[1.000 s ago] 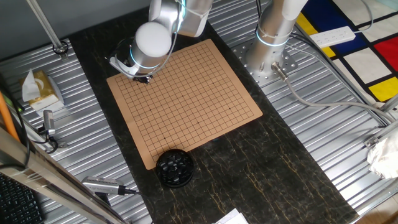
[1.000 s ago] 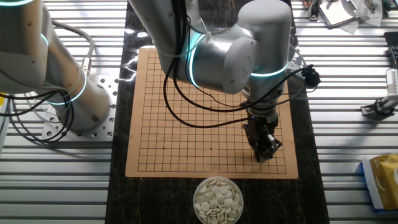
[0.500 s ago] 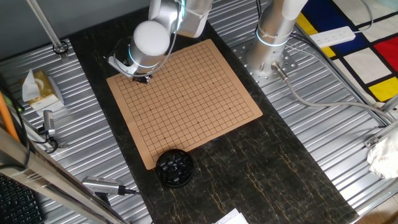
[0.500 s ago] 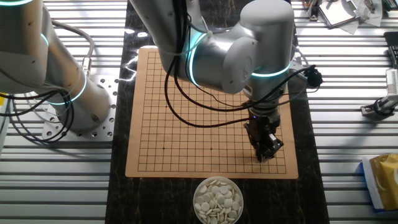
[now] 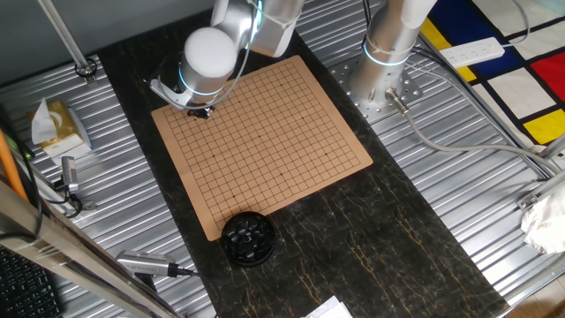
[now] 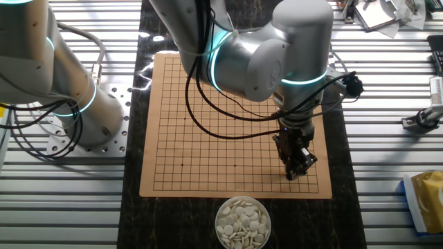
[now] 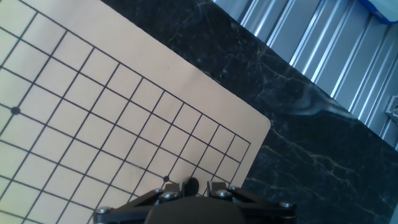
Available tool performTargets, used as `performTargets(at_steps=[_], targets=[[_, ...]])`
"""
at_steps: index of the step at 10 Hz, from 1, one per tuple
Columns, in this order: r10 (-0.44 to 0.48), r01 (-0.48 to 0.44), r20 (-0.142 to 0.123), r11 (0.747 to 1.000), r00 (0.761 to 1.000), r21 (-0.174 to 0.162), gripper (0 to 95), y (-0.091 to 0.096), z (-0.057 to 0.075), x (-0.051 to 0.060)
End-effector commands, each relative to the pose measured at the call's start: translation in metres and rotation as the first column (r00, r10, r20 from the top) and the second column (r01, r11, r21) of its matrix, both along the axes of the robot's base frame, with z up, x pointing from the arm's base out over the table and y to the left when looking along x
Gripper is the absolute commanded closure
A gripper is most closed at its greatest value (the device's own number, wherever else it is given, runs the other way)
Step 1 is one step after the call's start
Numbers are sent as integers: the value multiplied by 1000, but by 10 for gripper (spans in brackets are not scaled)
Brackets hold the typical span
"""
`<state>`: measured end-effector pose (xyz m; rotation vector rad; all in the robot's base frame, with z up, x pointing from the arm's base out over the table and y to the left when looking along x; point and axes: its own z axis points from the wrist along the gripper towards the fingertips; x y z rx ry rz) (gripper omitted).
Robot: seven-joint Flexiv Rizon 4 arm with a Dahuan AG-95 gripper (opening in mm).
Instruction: Play the first move as black on the 3-4 point in the upper right corner of the Go board
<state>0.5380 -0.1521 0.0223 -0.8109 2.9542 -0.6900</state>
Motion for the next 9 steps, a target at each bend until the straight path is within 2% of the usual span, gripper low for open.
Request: performTargets(at_steps=[1,6,7,9], targets=[[-1,1,0,1000,1000,2,760,0,1,0],[-6,6,-2,1000,1000,20,760,1,6,-2],[-16,16,2,999,1000,36,760,1,6,-2],[-54,52,14,992,998,116,760,2,7,-1]])
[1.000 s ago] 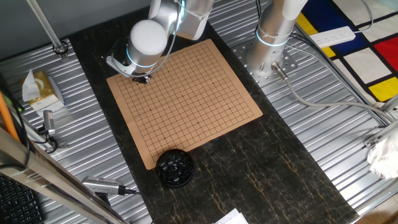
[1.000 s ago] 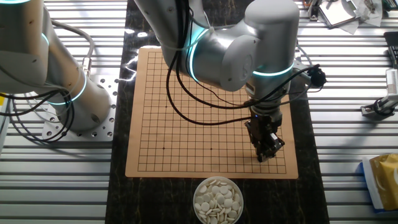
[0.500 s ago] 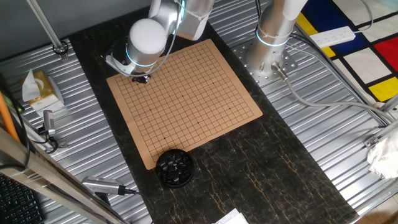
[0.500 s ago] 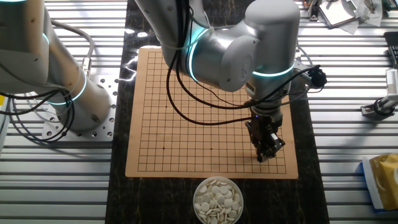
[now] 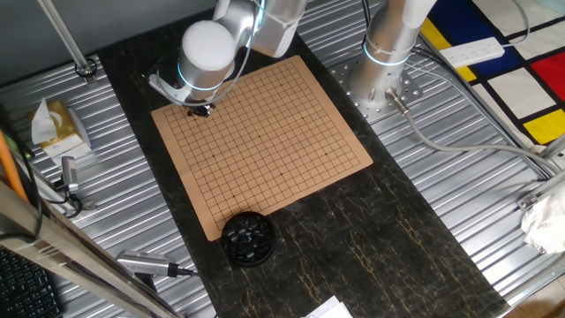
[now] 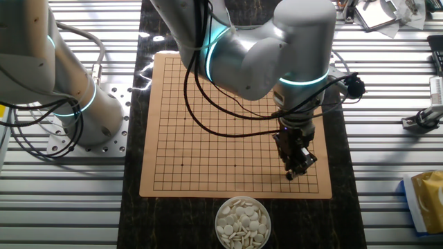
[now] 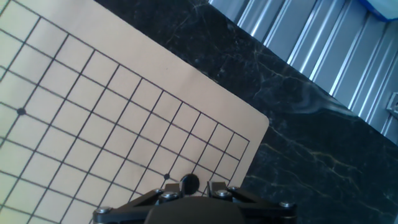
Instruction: Play the first move as black on the 3-4 point in the upper right corner of the Go board
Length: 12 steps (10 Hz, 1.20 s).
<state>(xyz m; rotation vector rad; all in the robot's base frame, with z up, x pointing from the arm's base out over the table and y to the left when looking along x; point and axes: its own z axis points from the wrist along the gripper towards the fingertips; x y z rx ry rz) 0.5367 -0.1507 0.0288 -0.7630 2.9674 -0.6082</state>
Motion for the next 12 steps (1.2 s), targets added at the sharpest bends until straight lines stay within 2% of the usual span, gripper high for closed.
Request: performTargets(at_steps=[1,2,3,4,6,7,8,9,10,11,12], targets=[[-35,34,10,996,999,81,760,1,2,0],[-48,46,12,993,999,111,760,2,3,1],[-58,56,13,989,998,136,950,3,4,2],[-67,65,11,986,998,150,950,5,8,4],[-124,118,19,975,992,188,950,26,23,10],[-139,132,20,971,990,200,950,31,25,11],[-198,184,25,944,980,275,950,49,34,11],[-239,220,21,920,971,324,950,58,39,11],[-262,239,16,903,965,356,950,64,42,11],[-296,261,20,873,955,411,950,77,46,10],[-295,253,38,873,955,418,950,87,50,9]])
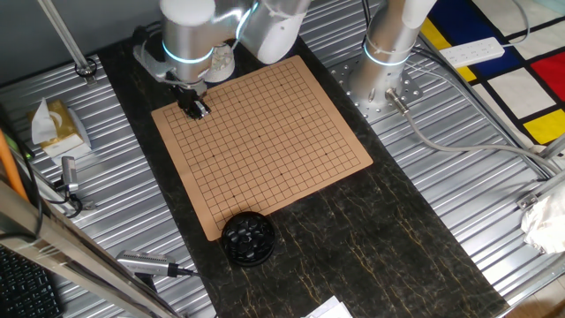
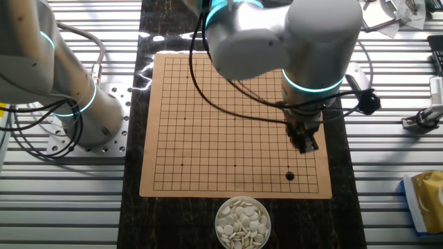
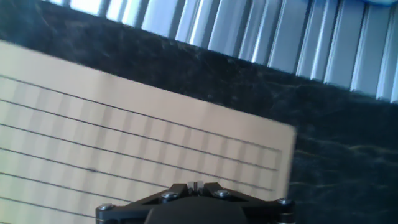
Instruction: Play the first move as black on the 3-4 point in the upper right corner of the Go board
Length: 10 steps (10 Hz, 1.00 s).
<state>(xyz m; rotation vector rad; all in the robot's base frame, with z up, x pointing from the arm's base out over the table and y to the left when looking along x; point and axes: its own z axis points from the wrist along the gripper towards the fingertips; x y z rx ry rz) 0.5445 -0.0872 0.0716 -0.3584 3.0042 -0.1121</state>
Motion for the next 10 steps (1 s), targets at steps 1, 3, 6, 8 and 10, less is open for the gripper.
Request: performTargets(at_steps=[1,3,6,8,10], targets=[[-50,46,46,996,998,77,950,31,10,0],[-46,43,49,997,998,72,950,62,17,-7],[-50,46,54,997,997,66,950,82,9,-17],[-21,17,58,998,998,60,950,80,4,-24],[-14,11,58,998,998,57,950,80,3,-25]])
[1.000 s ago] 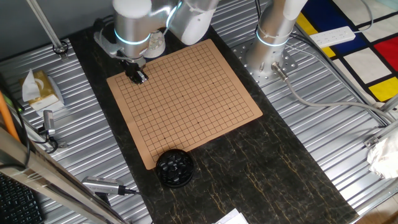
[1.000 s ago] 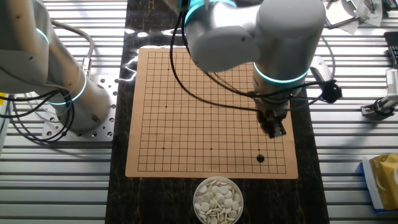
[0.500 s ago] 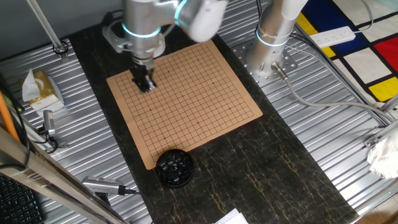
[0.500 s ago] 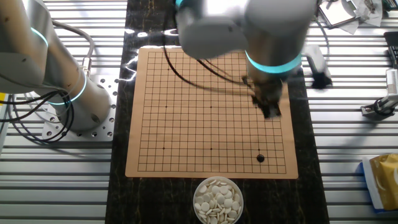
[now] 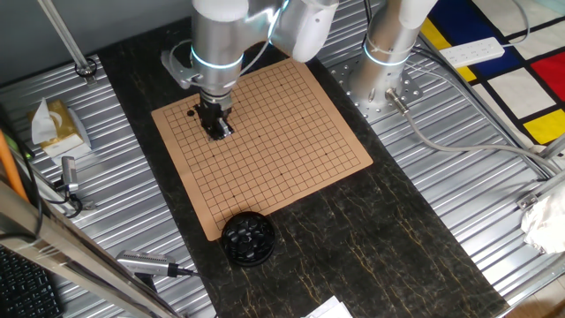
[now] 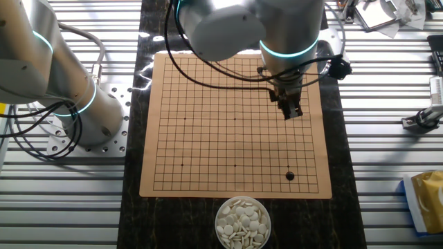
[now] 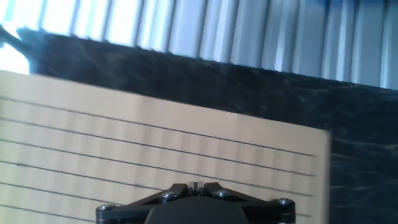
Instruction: Play the first move as black on the 3-4 point in the upper right corner of the Go board
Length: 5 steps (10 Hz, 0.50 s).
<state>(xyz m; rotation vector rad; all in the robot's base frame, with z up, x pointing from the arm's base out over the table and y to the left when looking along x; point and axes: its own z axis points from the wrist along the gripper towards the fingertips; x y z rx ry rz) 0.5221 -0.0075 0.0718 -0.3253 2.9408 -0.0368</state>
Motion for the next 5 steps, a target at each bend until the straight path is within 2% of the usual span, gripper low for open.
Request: performTargets(at_steps=[1,5], targets=[[-1,1,-3,1000,1000,-1,950,0,2,-2],[2,-2,-3,1000,1000,-3,950,1,2,-2]])
